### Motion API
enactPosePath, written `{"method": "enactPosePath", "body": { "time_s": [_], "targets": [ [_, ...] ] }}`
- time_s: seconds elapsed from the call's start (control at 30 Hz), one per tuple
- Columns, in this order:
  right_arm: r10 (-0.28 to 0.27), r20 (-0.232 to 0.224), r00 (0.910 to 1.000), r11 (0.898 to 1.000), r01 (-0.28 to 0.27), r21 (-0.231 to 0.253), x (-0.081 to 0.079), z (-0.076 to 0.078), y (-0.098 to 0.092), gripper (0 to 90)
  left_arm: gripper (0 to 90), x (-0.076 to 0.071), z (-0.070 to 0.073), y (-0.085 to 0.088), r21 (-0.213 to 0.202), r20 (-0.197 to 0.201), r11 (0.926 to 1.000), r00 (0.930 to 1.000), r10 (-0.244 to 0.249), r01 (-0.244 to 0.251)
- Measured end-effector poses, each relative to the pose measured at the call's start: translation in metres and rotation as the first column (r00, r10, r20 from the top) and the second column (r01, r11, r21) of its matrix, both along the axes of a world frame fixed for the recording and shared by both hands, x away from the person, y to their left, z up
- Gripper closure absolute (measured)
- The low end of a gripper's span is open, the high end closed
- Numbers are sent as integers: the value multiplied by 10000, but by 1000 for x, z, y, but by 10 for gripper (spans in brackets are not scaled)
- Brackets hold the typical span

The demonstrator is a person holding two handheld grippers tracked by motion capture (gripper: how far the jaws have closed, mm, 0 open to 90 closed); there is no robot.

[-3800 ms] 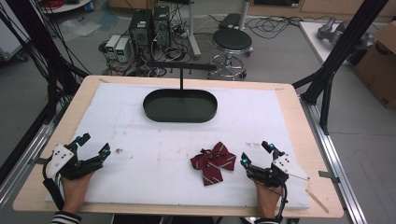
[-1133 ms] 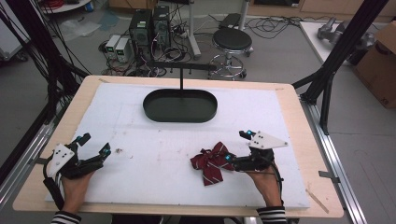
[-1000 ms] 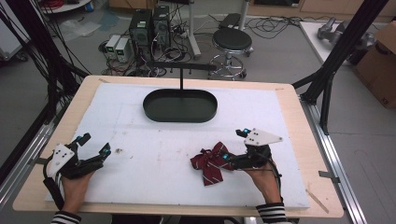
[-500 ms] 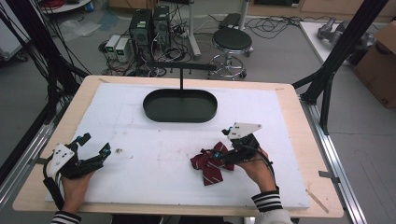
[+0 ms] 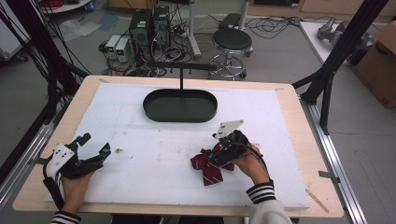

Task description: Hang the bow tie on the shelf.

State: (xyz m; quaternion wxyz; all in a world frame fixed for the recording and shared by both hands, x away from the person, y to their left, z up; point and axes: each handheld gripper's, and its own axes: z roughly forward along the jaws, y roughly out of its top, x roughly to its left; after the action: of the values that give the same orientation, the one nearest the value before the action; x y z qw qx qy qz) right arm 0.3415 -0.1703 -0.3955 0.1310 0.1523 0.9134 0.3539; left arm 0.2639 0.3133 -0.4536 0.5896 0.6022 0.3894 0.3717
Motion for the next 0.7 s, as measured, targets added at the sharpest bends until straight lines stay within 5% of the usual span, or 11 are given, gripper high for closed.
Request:
{"method": "enactPosePath", "body": {
  "time_s": [0.7],
  "targets": [
    [971, -613, 9934, 9813, -1058, -1610, 5, -12, 9, 406, 155, 0, 0, 0, -35, -1, 10000, 10000, -13, 13]
  ]
}}
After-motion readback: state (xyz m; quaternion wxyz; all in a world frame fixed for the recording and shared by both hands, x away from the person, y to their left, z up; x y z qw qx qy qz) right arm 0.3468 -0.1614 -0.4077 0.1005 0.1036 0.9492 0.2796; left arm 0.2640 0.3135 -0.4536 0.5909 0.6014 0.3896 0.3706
